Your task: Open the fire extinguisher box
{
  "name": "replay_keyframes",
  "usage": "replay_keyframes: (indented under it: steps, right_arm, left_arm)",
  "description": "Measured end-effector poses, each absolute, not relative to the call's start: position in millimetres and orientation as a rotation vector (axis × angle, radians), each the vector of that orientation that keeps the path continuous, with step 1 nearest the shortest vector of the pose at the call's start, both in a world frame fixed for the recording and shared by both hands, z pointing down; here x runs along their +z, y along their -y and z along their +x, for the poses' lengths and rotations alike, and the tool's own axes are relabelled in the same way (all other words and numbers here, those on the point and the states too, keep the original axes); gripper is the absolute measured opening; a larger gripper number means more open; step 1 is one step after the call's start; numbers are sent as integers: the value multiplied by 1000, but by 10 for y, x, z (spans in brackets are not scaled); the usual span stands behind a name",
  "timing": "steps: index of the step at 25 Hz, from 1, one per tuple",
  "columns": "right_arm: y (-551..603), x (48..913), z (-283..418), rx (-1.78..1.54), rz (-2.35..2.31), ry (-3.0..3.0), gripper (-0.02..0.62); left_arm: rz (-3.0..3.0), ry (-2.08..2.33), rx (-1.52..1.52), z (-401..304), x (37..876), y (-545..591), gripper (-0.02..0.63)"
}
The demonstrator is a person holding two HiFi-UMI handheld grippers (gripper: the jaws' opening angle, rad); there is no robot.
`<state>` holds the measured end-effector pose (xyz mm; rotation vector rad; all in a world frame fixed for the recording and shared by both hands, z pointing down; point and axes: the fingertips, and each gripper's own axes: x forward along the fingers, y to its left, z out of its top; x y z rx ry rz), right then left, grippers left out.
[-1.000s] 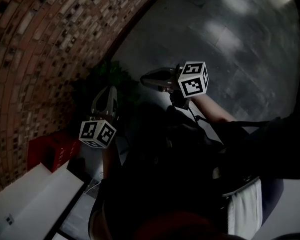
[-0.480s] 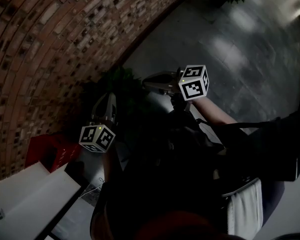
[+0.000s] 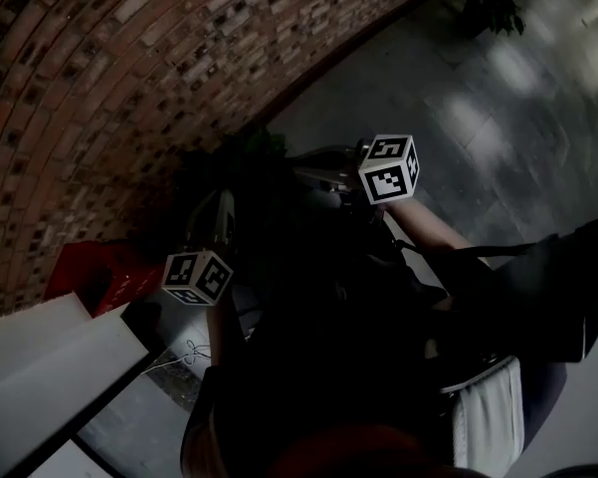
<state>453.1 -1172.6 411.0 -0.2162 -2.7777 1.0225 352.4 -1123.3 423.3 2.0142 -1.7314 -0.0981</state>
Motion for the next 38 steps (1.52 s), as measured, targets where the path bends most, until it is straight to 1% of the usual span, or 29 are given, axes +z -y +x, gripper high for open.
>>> replay_keyframes:
  steps: [3,8,12,16,33,38]
  right_arm:
    - [11845,4110,4502,1013,-275,2780,0]
    - [12103,4056,4477,1077,-354,2763,0]
    - [12226,4105,4414,1076,-342,2740,0]
    - [12178,4223,4354,1045,-315,2700,0]
    - [11590,4082,3813,1024,-412,2718,0]
    - [11459,4138,3715,1017,-371,2719,0]
  left_arm:
    - [1975,1799,-87,3441,4226,11312,0]
    - [1936,1800,-111,3563,4215,11553,0]
    - [1910,1775,-152,3542,4227,11723,0]
    - [1914,1768,-129,3480,4246,11741,0]
    - [1883,1827,-155,2999,4191,11061,0]
    - [1863,1845,-144,2879,4246,10806,0]
